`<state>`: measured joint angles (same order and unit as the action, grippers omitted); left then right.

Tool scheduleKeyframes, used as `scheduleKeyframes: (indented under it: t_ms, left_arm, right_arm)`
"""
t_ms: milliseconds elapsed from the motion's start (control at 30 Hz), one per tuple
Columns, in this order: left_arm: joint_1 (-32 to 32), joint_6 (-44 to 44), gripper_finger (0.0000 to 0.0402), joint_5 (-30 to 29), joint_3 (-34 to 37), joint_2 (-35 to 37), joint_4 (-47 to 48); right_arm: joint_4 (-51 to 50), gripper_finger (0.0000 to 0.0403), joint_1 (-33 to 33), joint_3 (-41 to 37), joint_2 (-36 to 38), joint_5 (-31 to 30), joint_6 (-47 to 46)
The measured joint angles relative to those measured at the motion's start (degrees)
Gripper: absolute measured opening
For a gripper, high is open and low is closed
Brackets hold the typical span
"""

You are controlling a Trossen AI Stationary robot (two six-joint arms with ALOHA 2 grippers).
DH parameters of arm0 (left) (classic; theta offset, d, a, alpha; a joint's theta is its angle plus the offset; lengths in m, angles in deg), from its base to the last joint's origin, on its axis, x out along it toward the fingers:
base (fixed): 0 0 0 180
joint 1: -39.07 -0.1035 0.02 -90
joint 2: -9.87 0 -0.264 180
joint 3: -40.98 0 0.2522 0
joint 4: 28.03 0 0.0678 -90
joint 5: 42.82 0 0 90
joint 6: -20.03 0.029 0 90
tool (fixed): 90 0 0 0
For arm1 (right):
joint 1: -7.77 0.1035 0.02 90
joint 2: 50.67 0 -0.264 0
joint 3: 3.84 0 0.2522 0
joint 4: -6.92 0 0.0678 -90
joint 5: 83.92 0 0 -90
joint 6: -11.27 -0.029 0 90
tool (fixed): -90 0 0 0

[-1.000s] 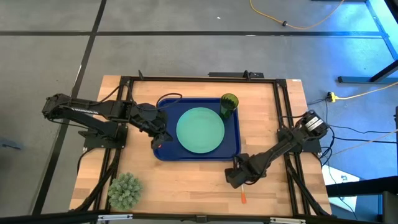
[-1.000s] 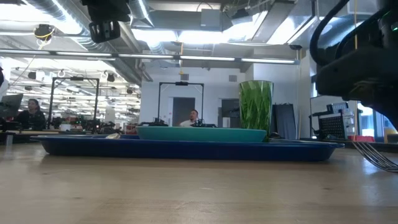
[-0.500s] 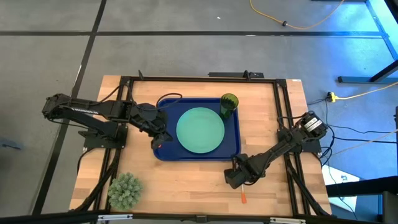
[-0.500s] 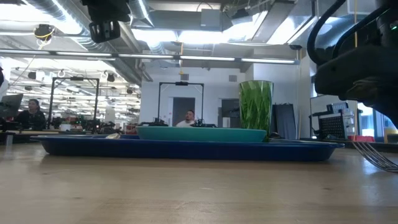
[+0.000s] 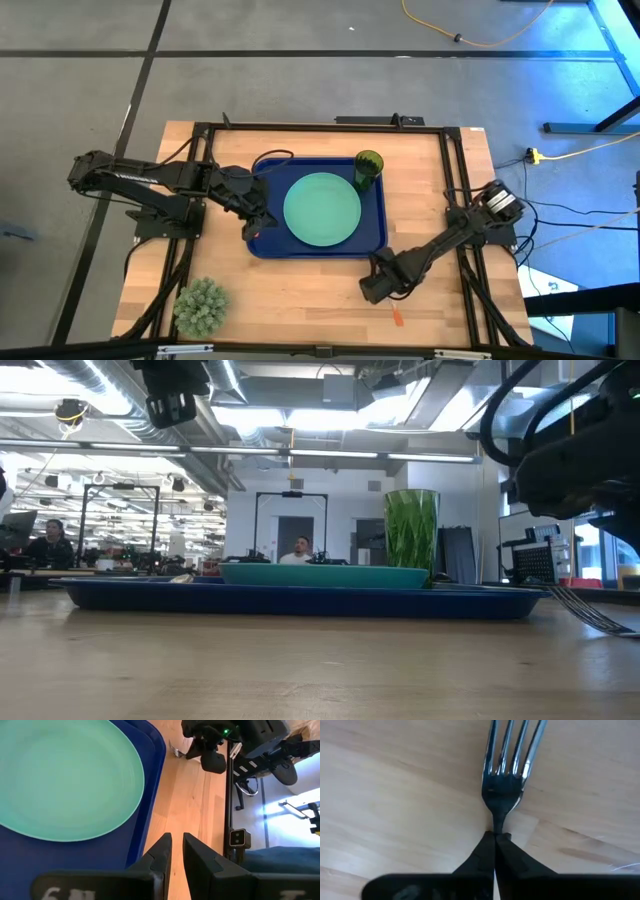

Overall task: Pick and place plate/cup/fork/spoon on tray
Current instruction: Put the orange fork on the blue serving tray to the left side of the green plate

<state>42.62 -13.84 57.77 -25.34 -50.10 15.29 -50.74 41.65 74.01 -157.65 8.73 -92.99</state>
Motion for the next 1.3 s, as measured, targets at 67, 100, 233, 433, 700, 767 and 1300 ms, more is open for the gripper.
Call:
scheduleKeyframes:
  t_ms: [67,100,233,433,700,767,1300]
  left_arm:
    - [0.0,0.0,0.0039,0.0,0.0,0.0,0.0]
    - [0.0,0.0,0.0039,0.0,0.0,0.0,0.0]
    - [0.0,0.0,0.0039,0.7,0.0,0.0,0.0]
    - [0.0,0.1,0.0039,2.5,0.0,0.0,0.0]
    - [0.1,2.4,0.0039,2.1,0.0,-0.6,-0.1]
    - [0.6,5.1,0.0039,1.9,0.1,-1.3,0.0]
    - [6.9,21.9,0.0039,-1.0,0.1,-12.0,-4.6]
  right_arm:
    - [-3.1,0.0000,-0.5,1.8,-0.3,1.1,1.6]
    - [-4.3,0.0000,-0.7,2.7,-0.3,1.5,2.9]
    - [-4.9,0.0000,-1.7,6.3,-0.1,1.8,7.3]
    - [-5.8,0.0000,-3.9,10.5,-0.1,1.8,15.2]
    - [-7.4,0.0000,-7.0,14.7,0.1,0.2,25.9]
    - [-7.4,0.0000,-7.6,15.6,0.1,-0.1,28.6]
    - [-7.2,0.0000,-11.2,20.4,0.0,-1.7,38.7]
